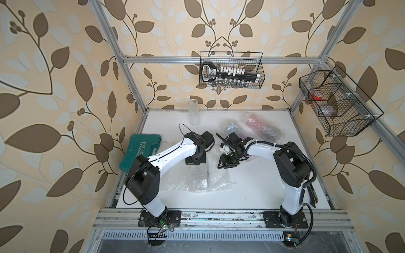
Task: Unwrap the vase from the bubble wrap
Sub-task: Unwrap the bubble wrap at the center of the board, then pick up the vase from the bubble wrap.
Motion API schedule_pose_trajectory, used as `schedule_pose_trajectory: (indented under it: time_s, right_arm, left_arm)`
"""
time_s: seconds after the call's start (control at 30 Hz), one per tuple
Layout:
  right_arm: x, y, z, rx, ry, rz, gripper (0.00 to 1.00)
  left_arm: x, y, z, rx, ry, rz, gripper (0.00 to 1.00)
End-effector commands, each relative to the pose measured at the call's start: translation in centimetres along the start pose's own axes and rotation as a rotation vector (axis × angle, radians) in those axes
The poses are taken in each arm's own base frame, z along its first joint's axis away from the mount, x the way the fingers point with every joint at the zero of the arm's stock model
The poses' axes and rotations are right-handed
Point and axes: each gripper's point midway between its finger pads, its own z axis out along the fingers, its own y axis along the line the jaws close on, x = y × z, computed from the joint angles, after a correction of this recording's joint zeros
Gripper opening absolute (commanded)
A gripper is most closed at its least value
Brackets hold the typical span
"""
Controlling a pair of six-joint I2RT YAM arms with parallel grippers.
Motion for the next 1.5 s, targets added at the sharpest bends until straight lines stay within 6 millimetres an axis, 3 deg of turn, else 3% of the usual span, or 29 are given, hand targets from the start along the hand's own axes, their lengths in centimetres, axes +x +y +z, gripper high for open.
schedule_pose_trajectory:
  time_s: [0.0,0.17,0.37,0.4,0.5,0.6,0.7,0.8,0.9,1.0,1.1,1.23,1.47]
  right_arm:
    - [0.4,-1.0,0.2,0.039,0.009,-0.006,0.49]
    - [0.5,-1.1,0.0,0.041,0.003,-0.005,0.49]
    - [0.4,-0.8,-0.8,0.045,-0.014,-0.01,0.49]
    - [0.4,-0.7,-1.0,0.046,-0.017,-0.014,0.49]
    - [0.2,-0.4,-1.7,0.054,-0.029,-0.022,0.49]
    - [-0.2,0.1,-2.7,0.059,-0.055,-0.037,0.5]
    - [-1.0,1.0,-3.7,0.049,-0.088,-0.054,0.51]
    - [-1.9,1.8,-4.5,0.036,-0.123,-0.063,0.52]
    - [-2.7,2.7,-5.6,0.015,-0.181,-0.085,0.54]
    - [-2.7,2.7,-6.5,0.016,-0.215,-0.091,0.63]
    - [-2.1,1.7,-6.7,0.038,-0.212,-0.077,0.64]
    - [-1.3,0.9,-6.7,0.04,-0.205,-0.06,0.64]
    - [-1.4,0.6,-7.3,0.047,-0.222,-0.056,0.64]
  left_arm:
    - [0.4,3.2,0.4,0.087,0.071,-0.112,0.0]
    - [0.8,5.2,2.0,0.099,0.117,-0.162,0.0]
    - [1.5,7.8,5.7,0.031,0.185,-0.217,0.02]
    - [1.4,8.4,5.8,-0.001,0.185,-0.219,0.22]
    - [0.0,9.6,4.2,-0.076,0.145,-0.202,0.6]
    - [-2.1,9.9,0.0,-0.094,0.046,-0.172,0.79]
    - [-3.7,7.5,-4.4,-0.013,-0.03,-0.108,0.81]
    - [-3.3,1.9,-6.9,0.115,-0.027,-0.021,0.8]
    - [-2.4,-3.1,-7.0,0.204,0.042,0.005,0.79]
    - [-2.8,-6.3,-6.2,0.27,0.056,-0.017,0.79]
    - [-3.5,-8.8,-5.2,0.314,0.092,-0.036,0.76]
    - [-3.7,-10.2,-3.0,0.295,0.136,-0.033,0.71]
    - [-3.4,-9.1,0.6,0.186,0.168,-0.038,0.73]
